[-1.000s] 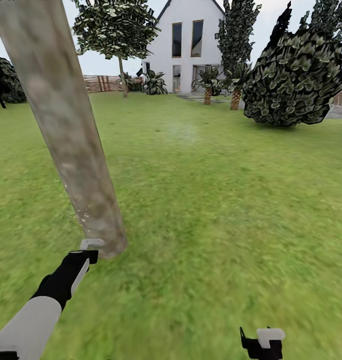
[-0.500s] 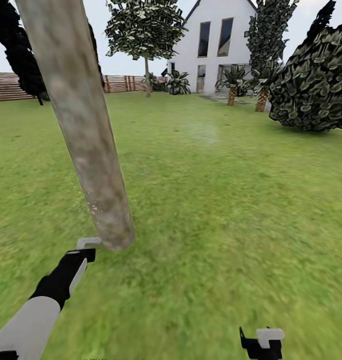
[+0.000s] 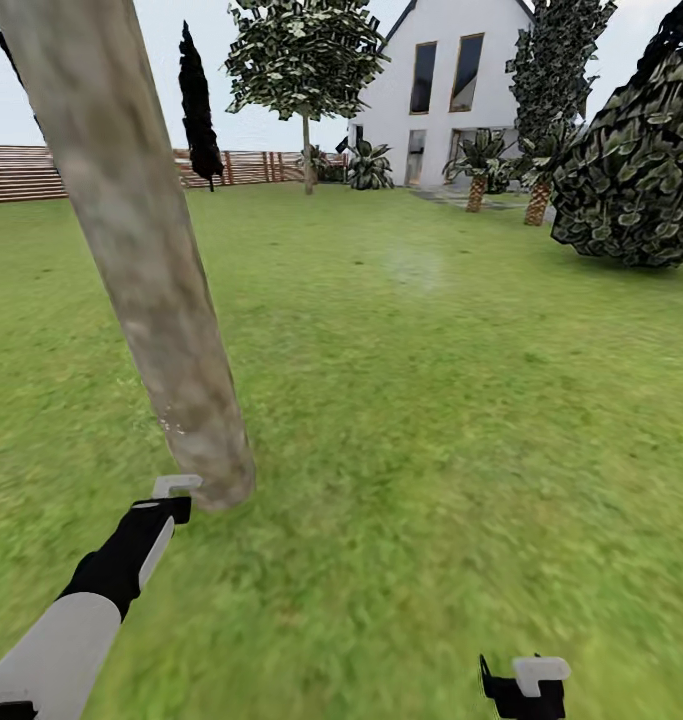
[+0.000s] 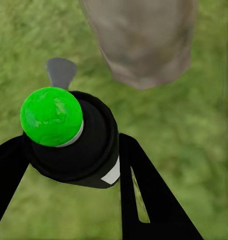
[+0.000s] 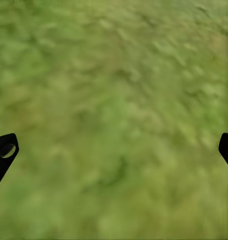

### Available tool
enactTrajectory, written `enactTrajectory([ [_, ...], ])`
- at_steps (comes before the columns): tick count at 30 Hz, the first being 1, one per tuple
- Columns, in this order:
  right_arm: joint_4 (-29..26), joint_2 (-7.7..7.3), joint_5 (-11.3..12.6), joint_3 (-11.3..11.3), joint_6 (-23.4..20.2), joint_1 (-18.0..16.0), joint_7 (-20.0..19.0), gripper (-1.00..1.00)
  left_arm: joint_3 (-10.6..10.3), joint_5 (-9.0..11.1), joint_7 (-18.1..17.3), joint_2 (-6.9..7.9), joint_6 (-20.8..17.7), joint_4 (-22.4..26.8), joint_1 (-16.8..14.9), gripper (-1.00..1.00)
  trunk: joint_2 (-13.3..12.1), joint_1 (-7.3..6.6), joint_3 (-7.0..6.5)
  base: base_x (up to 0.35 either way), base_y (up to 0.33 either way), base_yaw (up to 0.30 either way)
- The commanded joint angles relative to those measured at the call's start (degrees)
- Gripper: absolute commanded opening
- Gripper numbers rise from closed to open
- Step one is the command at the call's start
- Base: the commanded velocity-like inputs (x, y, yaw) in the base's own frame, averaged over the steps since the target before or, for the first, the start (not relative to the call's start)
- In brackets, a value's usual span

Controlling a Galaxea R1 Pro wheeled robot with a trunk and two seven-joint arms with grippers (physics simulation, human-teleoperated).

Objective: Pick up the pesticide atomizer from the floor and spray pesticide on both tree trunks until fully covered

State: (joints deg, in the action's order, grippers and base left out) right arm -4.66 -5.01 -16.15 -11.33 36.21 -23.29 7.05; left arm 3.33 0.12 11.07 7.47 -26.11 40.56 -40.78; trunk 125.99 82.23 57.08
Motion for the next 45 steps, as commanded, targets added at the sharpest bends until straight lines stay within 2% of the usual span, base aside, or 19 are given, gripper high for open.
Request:
enactTrajectory([
  [1, 0.0, 0.02, 0.0, 0.0, 0.0, 0.0, 0.0, 1.00, 0.0, 0.0, 0.0, 0.00, 0.0, 0.0, 0.0, -1.00, 0.0, 0.00, 0.00, 0.140, -0.252, 0.000],
  [8, -0.1, 0.17, 0.1, 0.0, 0.0, 0.0, 0.0, 1.00, 0.0, -0.2, 0.1, 0.07, 0.0, 0.0, 0.0, -1.00, 0.0, 0.00, 0.00, 0.123, -0.253, 0.045],
  [19, 0.0, 0.26, 0.0, 0.2, 0.0, 0.0, 0.0, 1.00, 0.0, -0.3, 0.1, 0.17, -0.2, 0.1, 0.1, -1.00, 0.0, 0.00, 0.00, 0.021, -0.253, 0.273],
  [23, 0.0, 0.20, 0.0, 0.1, 0.0, 0.0, 0.0, 1.00, -0.3, 0.0, -0.5, 0.04, -0.8, 1.0, 1.6, -1.00, 0.0, 0.00, 0.00, -0.004, -0.020, 0.278],
  [25, -0.1, 0.18, 0.0, 0.0, 0.0, 0.0, 0.0, 1.00, -0.5, 0.0, -1.3, 0.10, -5.8, 1.3, 0.8, -1.00, 0.0, 0.00, 0.00, 0.000, -0.001, 0.277],
  [27, -0.1, 0.18, 0.0, 0.0, 0.0, 0.0, 0.0, 1.00, -0.7, 0.0, -3.2, 0.43, -9.9, 1.6, -1.5, -1.00, 0.0, 0.00, 0.00, 0.000, 0.000, 0.179],
  [29, 0.0, 0.21, 0.0, 0.1, 0.0, 0.0, 0.0, 1.00, -0.7, -0.5, -7.2, 1.30, -12.2, 1.7, -3.6, -1.00, 0.0, 0.00, 0.00, 0.000, 0.000, 0.043],
  [31, 0.0, 0.09, 0.0, 0.0, 0.0, 0.0, 0.0, 1.00, -0.7, -0.4, -8.9, 1.94, -12.7, 1.8, -5.1, -1.00, 0.0, 0.00, 0.00, 0.000, 0.000, 0.007],
  [33, 0.0, 0.01, 0.0, 0.0, 0.0, 0.0, 0.1, 1.00, -1.5, -0.4, -9.5, 0.84, -13.5, 1.8, -8.8, -1.00, 0.0, 0.00, 0.00, 0.000, 0.000, 0.001],
  [34, 0.0, -0.05, 0.0, 0.0, 0.0, 0.0, 0.1, 1.00, -3.3, -0.5, -9.5, -0.59, -15.5, 1.8, -10.4, -1.00, 0.0, 0.00, 0.00, 0.000, 0.000, 0.000],
  [35, 0.0, -0.07, 0.0, 0.0, 0.0, 0.0, 0.1, 1.00, -4.5, -0.5, -9.5, -1.19, -16.5, 1.9, -11.0, -1.00, 0.0, 0.00, 0.00, 0.000, 0.000, 0.000],
  [36, 0.0, -0.08, 0.0, 0.0, 0.0, 0.0, 0.1, 1.00, -5.0, -0.4, -9.5, -1.01, -17.0, 2.0, -11.7, -1.00, 0.0, 0.00, 0.00, 0.000, 0.000, 0.000],
  [37, 0.0, -0.09, 0.0, 0.0, 0.0, 0.0, 0.1, 1.00, -5.1, -0.4, -9.6, -0.17, -17.3, 2.0, -12.9, -1.00, 0.0, 0.00, 0.00, 0.000, 0.000, 0.000],
  [38, 0.0, -0.09, 0.0, 0.0, 0.0, 0.0, 0.1, 1.00, -5.1, -0.2, -10.0, 1.73, -17.4, 2.0, -13.8, -1.00, 0.0, 0.00, 0.00, 0.000, 0.000, 0.000],
  [39, 0.0, -0.09, 0.0, 0.0, 0.0, 0.0, 0.1, 1.00, -5.1, -0.2, -12.0, 3.94, -18.6, 2.1, -14.3, -1.00, 0.0, 0.00, 0.00, 0.000, 0.000, 0.000],
  [40, 0.0, -0.09, 0.0, 0.0, 0.0, 0.0, 0.1, 1.00, -5.3, -0.4, -14.1, 4.33, -20.6, 2.3, -14.4, -1.00, 0.0, 0.00, 0.00, 0.000, 0.000, 0.000],
  [42, 0.0, -0.09, 0.0, 0.0, 0.0, 0.0, 0.1, 1.00, -6.3, -0.4, -15.0, 3.57, -21.8, 4.0, -14.4, -1.00, 0.0, 0.00, 0.00, 0.000, 0.000, 0.000],
  [44, 0.0, -0.09, 0.0, 0.0, 0.0, 0.0, 0.1, 1.00, -7.7, -0.4, -15.3, 0.91, -23.5, 6.3, -14.8, -1.00, 0.0, 0.00, 0.00, 0.000, 0.000, 0.000],
  [45, 0.0, -0.09, 0.0, 0.0, 0.0, 0.0, 0.1, 1.00, -7.7, -0.2, -15.4, 0.95, -24.6, 6.7, -15.7, -1.00, 0.0, 0.00, 0.00, 0.000, 0.000, 0.000],
])
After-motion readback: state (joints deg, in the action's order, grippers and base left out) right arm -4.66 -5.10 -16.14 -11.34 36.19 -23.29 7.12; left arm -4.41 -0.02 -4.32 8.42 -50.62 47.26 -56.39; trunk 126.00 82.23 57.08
